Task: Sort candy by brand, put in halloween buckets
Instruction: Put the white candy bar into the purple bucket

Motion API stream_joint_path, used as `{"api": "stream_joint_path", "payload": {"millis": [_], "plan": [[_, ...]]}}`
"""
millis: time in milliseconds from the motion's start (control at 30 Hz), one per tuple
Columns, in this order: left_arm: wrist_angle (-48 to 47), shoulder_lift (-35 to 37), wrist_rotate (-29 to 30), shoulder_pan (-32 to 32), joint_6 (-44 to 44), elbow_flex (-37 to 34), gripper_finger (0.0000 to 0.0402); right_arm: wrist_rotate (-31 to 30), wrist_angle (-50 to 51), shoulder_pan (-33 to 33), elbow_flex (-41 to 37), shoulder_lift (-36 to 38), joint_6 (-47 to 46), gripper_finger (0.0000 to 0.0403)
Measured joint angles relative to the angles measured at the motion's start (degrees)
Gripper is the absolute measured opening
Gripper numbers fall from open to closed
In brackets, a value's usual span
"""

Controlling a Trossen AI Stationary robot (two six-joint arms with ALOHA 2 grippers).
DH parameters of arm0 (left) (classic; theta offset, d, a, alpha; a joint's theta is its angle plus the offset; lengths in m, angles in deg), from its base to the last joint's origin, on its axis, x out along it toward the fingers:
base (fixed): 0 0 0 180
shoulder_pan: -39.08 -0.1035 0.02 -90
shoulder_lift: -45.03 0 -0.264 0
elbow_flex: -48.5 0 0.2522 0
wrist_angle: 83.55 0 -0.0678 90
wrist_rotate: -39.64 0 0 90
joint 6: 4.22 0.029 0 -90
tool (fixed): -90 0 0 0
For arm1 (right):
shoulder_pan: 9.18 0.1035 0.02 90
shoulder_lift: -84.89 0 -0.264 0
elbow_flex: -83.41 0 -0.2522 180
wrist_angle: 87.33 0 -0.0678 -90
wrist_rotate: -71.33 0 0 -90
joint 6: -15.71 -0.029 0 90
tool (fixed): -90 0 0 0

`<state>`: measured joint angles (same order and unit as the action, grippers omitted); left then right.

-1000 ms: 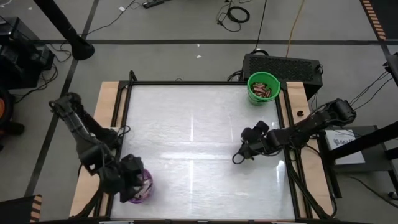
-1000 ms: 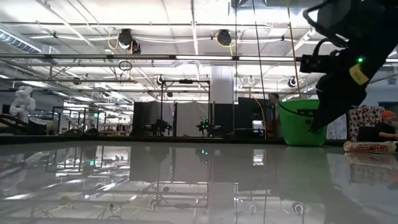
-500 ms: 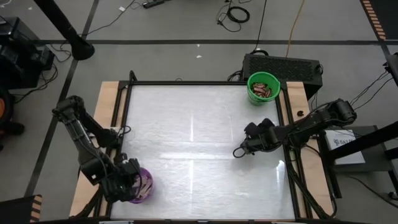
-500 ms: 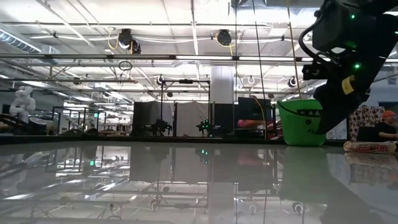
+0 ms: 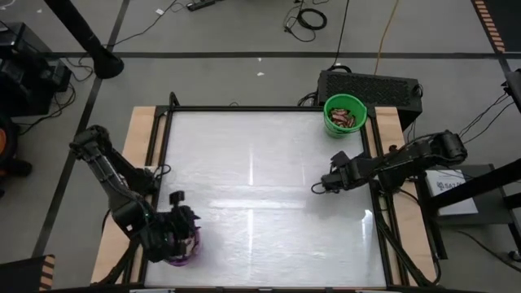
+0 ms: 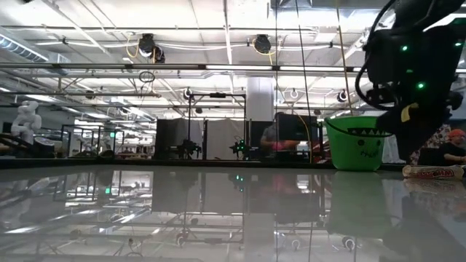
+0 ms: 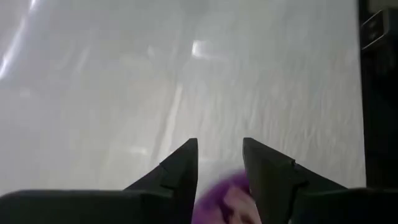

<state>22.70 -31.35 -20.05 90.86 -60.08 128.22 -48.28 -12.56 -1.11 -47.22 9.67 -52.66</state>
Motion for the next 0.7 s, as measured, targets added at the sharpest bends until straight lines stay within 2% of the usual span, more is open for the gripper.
{"api": "stream_joint_path", "payload": {"millis": [100,233,500,700], "plan": [[4.4,0.0,0.6,-2.3,8.8,0.0,0.0134,1.4,-0.2,-1.9,0.0,0.0,1.7,0.0235],[7.0,0.0,0.0,-5.1,14.2,0.0,0.0134,4.3,-4.5,-2.9,0.0,0.0,5.3,0.0235],[6.8,-0.2,-1.8,-8.0,15.3,0.0,0.0134,8.8,-8.3,-3.0,-0.3,0.0,7.8,0.0235],[7.0,-0.8,-2.0,-8.3,16.2,0.0,0.0134,11.2,-15.1,-3.5,-5.8,0.3,9.3,0.0235]]}}
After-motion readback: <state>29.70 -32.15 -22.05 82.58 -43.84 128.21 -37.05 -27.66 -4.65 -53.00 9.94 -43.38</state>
